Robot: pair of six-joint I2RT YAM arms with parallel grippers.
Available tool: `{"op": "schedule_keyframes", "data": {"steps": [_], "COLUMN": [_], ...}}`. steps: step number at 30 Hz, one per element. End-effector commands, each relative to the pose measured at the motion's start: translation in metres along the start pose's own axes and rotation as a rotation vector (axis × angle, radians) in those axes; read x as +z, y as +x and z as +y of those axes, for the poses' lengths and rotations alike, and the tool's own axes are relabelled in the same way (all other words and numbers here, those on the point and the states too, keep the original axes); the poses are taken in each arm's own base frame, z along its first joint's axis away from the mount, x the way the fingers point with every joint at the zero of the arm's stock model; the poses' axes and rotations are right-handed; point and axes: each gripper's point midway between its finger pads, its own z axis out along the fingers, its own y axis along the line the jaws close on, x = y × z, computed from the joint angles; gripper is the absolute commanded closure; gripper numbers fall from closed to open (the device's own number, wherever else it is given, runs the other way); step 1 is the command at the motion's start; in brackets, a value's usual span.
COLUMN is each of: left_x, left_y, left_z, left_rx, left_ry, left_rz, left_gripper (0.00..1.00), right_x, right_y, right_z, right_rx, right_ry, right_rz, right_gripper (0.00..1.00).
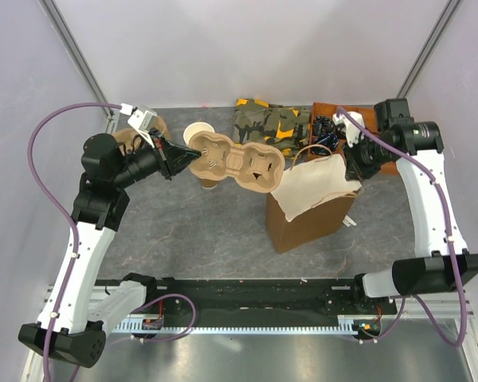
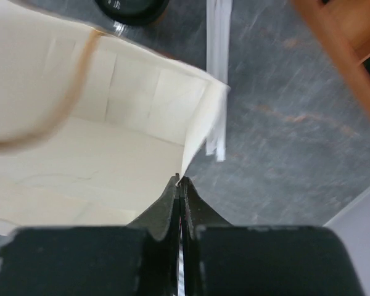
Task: Pack the takeout coffee
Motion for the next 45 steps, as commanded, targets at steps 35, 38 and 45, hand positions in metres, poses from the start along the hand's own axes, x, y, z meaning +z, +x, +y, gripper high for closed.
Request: {"op": "schedule_keyframes", "data": {"steps": [35, 38, 45], "left_x": [-0.014, -0.008, 0.004], "left_y": [-0.106, -0.111, -0.093], "left_z": [-0.13, -0.129, -0.11], "left_rx": [1.123, 1.127, 1.043], "left_ry": [0.361, 0.329, 0.282], "left_rz": [-0.147, -0.146, -0.085], "left_gripper": [0.98, 0.98, 0.98], "right_x": [-0.031, -0.034, -0.031], "right_y": [-0.061, -0.059, -0.036], "right_z": [0.099, 0.096, 0.079], "right_rx": [-0.497, -0.492, -0.499], "right_ry": [-0.207, -0.18, -0.087], "right_rz": [-0.157, -0.152, -0.081], "right_gripper": [1.0, 1.0, 1.0]}}
